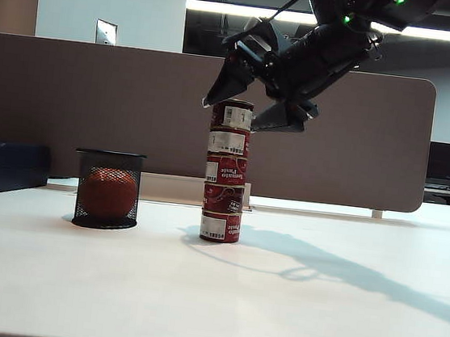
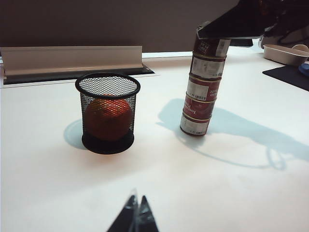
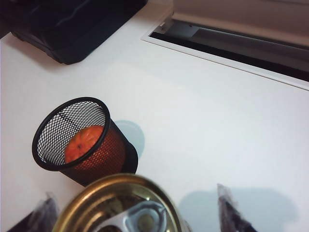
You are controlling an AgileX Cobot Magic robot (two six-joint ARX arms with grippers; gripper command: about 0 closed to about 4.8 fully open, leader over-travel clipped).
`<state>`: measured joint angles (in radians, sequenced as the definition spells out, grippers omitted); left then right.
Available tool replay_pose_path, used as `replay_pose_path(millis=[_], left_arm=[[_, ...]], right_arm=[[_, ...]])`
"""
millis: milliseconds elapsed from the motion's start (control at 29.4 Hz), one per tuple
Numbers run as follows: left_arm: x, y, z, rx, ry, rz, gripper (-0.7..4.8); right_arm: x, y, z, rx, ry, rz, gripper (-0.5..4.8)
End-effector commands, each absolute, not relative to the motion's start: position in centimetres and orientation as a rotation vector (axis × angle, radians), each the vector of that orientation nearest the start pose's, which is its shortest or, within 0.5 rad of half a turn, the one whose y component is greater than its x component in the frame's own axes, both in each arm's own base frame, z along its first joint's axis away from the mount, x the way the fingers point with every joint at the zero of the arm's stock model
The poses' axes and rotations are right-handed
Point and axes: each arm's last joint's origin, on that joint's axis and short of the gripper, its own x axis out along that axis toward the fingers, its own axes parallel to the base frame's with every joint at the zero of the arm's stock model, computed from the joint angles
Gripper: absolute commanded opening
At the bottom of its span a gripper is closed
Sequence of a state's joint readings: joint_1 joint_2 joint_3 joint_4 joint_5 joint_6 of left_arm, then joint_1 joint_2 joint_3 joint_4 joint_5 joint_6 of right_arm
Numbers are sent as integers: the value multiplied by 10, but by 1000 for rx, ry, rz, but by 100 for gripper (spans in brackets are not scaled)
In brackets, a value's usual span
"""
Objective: Take a can of tomato sauce from the stacked ones and place it on the table.
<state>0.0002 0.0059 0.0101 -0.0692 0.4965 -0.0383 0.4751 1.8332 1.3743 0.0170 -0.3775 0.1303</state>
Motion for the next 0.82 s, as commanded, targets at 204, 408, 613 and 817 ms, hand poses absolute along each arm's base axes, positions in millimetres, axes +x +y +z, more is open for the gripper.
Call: replay_pose_path(millis=[204, 408, 613, 817], left_arm=[[94, -14, 162, -50, 63, -498, -6], [94, -14, 162, -50, 63, -499, -5], [94, -14, 162, -50, 63, -499, -5], [94, -14, 162, -50, 63, -499, -6]], right_arm=[[367, 202, 268, 95, 520, 815, 313], [367, 202, 268, 94, 518, 815, 271], [368, 202, 271, 97, 496, 822, 259], [367, 202, 273, 98, 491, 831, 258]])
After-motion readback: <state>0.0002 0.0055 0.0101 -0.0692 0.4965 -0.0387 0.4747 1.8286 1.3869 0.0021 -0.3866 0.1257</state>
